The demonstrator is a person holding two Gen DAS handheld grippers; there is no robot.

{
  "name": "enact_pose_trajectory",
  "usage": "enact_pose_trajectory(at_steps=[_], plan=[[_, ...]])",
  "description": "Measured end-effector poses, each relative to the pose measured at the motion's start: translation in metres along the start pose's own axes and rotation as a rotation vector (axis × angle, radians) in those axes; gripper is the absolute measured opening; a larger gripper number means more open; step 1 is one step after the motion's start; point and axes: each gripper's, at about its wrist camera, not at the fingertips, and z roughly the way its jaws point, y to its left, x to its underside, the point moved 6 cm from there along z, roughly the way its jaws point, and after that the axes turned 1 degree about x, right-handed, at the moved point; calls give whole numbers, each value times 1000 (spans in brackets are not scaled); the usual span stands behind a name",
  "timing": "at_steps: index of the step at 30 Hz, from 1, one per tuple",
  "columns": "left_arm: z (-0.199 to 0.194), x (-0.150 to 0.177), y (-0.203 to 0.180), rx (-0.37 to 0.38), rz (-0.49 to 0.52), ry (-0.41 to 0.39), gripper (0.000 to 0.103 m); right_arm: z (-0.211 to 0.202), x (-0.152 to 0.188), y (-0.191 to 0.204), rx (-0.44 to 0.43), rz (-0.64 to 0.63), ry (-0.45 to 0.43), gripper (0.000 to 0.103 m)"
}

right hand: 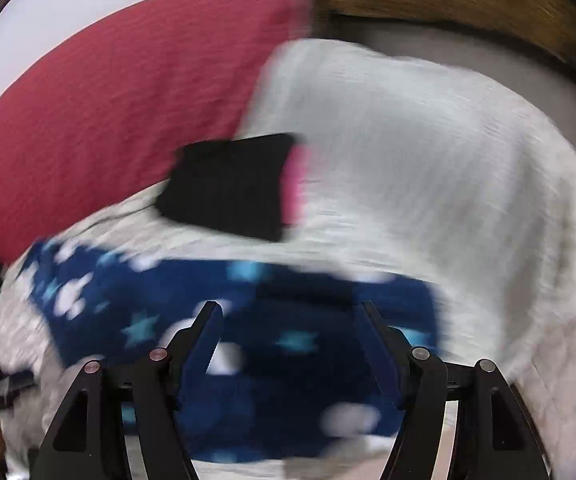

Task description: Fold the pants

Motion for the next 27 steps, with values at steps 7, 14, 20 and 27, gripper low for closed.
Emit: enact_pose_trajectory(at_steps=[7, 14, 20, 27], plan=[[-25, -24, 138, -170, -242, -117, 48, 15, 28, 184, -204, -420, 37, 70], [4, -48, 249, -125, -457, -144, 48, 39, 69, 300, -244, -732, 52, 70], [49, -77, 293, 3, -564, -120, 48, 74, 90, 351, -110, -929, 25, 70], [81, -91, 309, 73, -636, -127, 48, 114, 99, 393, -10, -1070, -18, 70]])
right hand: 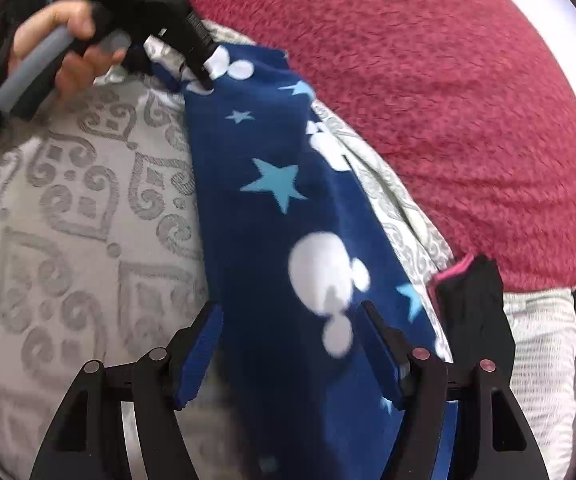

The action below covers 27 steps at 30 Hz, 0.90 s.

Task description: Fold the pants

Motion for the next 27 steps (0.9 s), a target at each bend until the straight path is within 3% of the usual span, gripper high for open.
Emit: enact_pose_trajectory(at_steps=[4, 8, 11, 13, 17, 19, 23, 27], plan=[[7, -13, 4, 54, -34, -5, 47, 18, -17, 13, 10, -44, -7, 70], [12, -19, 6, 91, -16, -3, 17, 33, -43, 30, 67, -129, -62, 70], [7, -23, -2, 84, 31, -23, 14, 47, -59, 39, 117, -185, -87, 65], [-3, -25, -8, 86, 63, -58, 13, 58, -67, 38, 133, -183, -84, 45], [-27, -31, -24, 146, 76, -117, 13, 79, -74, 24, 118, -120, -44, 26], [-38, -31, -30, 157, 91, -138, 13, 79, -75, 16, 88, -74, -45, 19], [-61, -29, -35, 106, 137, -188, 13, 49, -82, -7, -76, 93, -68, 17], [-95, -25, -27, 85, 152, -210, 13, 14, -92, -7, -157, 103, -95, 17]])
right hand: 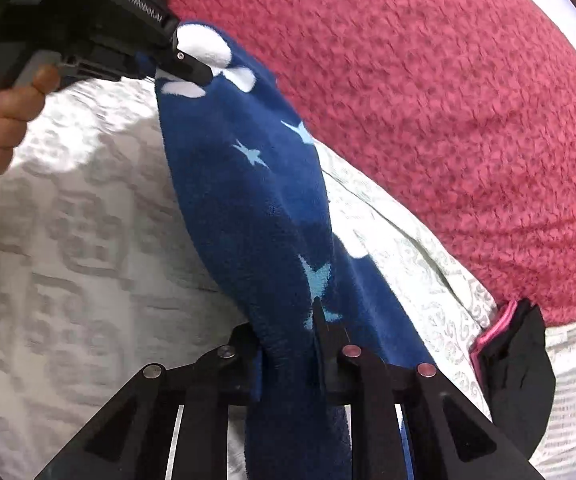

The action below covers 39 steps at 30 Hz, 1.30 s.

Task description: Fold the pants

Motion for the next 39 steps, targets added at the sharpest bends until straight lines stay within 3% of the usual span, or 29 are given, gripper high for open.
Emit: enact_pose_trajectory(at_steps=[3, 7, 10, 13, 16, 19, 20, 22, 24, 26, 28, 32, 35, 39], plan=[[-27, 12, 7, -66, 55, 4, 13, -15, -4, 24, -80, -35, -5, 20], [-38, 47, 44, -137, 50, 97, 14, -12, 10, 75, -236, -97, 83, 42], [-27, 76, 76, -188, 2, 172, 16, -26, 20, 88, -251, -143, 63, 44], [-31, 84, 81, -221, 25, 145, 26, -45, 24, 58, -258, -70, 24, 60], [-45, 75, 75, -332, 88, 63, 35, -55, 34, -7, -237, 75, 26, 64], [-63, 63, 77, -505, 150, -22, 35, -44, 58, -82, -72, 199, 113, 64], [-67, 60, 75, -519, 163, -39, 35, -37, 71, -108, -2, 223, 157, 63], [-67, 50, 58, -451, 215, -37, 35, -27, 85, -131, 20, 222, 201, 61], [-54, 41, 35, -378, 285, 0, 35, -17, 94, -138, -28, 210, 228, 61], [-32, 28, 14, -351, 369, 29, 39, -5, 93, -139, -90, 214, 234, 61], [-10, 14, 5, -369, 440, 56, 42, 7, 90, -139, -133, 206, 235, 61], [25, -7, 10, -429, 518, 134, 62, 33, 90, -134, -223, 188, 261, 61], [32, -16, 31, -505, 502, 157, 65, 41, 101, -129, -267, 180, 280, 61], [27, -15, 52, -412, 390, 181, 70, 44, 104, -128, -300, 188, 263, 61]])
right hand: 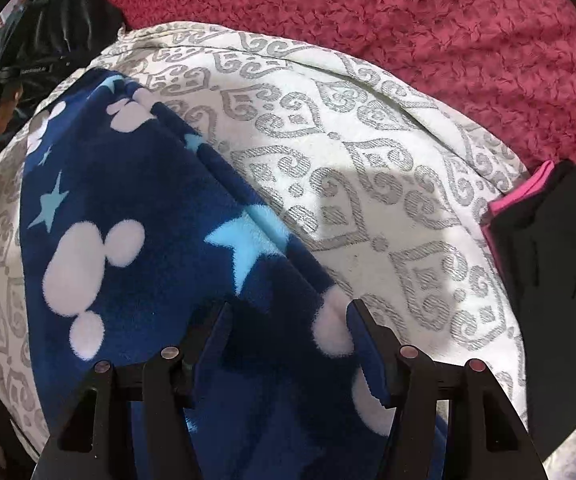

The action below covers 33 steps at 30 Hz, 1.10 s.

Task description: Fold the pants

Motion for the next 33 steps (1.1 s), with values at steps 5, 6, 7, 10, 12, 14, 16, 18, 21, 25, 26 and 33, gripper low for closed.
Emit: enact_pose_trajectory(at_steps=[5, 6, 7, 10, 12, 14, 16, 18, 21, 25, 26, 33], plan=[[4, 16, -14, 166, 36, 3, 70, 0, -1, -3, -8, 12, -14, 62], [5, 18, -17, 167, 56, -3, 70, -1, -1, -3, -6, 9, -16, 62], [9, 19, -21, 161, 75, -4, 70, -1, -2, -2, -4, 3, -18, 62], [20, 21, -28, 172, 89, 24, 47, -3, -3, -1, 7, -8, -25, 62], [27, 23, -31, 186, 100, 54, 30, 0, -4, -1, 12, -11, -17, 62], [28, 24, -35, 209, 111, 63, 30, 3, -4, -3, 19, -4, -11, 63], [26, 26, -42, 248, 128, 66, 30, 5, -5, -4, 23, 1, -8, 64], [27, 25, -46, 251, 152, 67, 34, 5, -6, -3, 31, -2, -9, 64], [35, 18, -43, 191, 149, 81, 57, 5, -7, -1, 43, -19, -11, 64], [45, 7, -38, 195, 106, 100, 58, 4, -7, -2, 38, -34, -8, 66], [46, 6, -39, 202, 106, 101, 47, 5, -7, -3, 36, -36, -5, 67], [22, -1, -36, 207, 87, -4, 6, 4, -7, -1, 11, -5, -29, 5]])
